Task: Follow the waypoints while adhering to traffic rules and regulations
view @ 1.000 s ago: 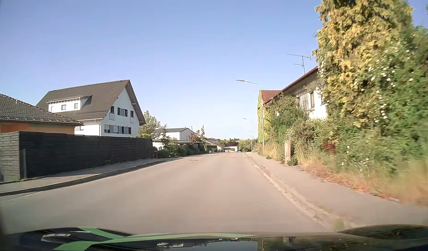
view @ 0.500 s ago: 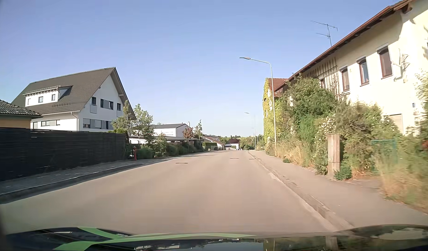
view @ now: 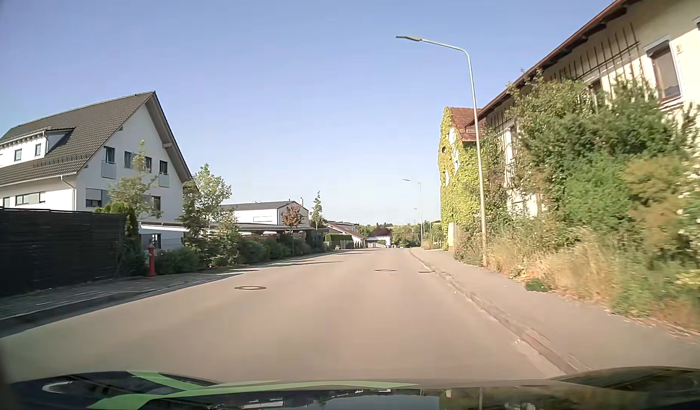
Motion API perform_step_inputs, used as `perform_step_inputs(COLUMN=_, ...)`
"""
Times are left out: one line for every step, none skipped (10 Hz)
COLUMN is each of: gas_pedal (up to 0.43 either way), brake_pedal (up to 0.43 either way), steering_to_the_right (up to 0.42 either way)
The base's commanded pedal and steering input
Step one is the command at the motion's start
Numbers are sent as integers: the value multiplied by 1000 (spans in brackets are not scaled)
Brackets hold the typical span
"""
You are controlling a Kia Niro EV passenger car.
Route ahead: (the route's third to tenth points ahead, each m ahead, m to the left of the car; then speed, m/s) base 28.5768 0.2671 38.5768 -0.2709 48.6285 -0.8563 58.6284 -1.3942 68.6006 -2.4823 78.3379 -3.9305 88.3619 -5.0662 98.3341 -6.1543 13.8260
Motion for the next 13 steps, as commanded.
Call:
perform_step_inputs(gas_pedal=98, brake_pedal=0, steering_to_the_right=0)
perform_step_inputs(gas_pedal=98, brake_pedal=0, steering_to_the_right=0)
perform_step_inputs(gas_pedal=98, brake_pedal=0, steering_to_the_right=1)
perform_step_inputs(gas_pedal=98, brake_pedal=0, steering_to_the_right=2)
perform_step_inputs(gas_pedal=98, brake_pedal=0, steering_to_the_right=3)
perform_step_inputs(gas_pedal=98, brake_pedal=0, steering_to_the_right=4)
perform_step_inputs(gas_pedal=98, brake_pedal=0, steering_to_the_right=6)
perform_step_inputs(gas_pedal=98, brake_pedal=0, steering_to_the_right=6)
perform_step_inputs(gas_pedal=98, brake_pedal=0, steering_to_the_right=6)
perform_step_inputs(gas_pedal=98, brake_pedal=0, steering_to_the_right=6)
perform_step_inputs(gas_pedal=98, brake_pedal=0, steering_to_the_right=6)
perform_step_inputs(gas_pedal=98, brake_pedal=0, steering_to_the_right=9)
perform_step_inputs(gas_pedal=79, brake_pedal=0, steering_to_the_right=11)
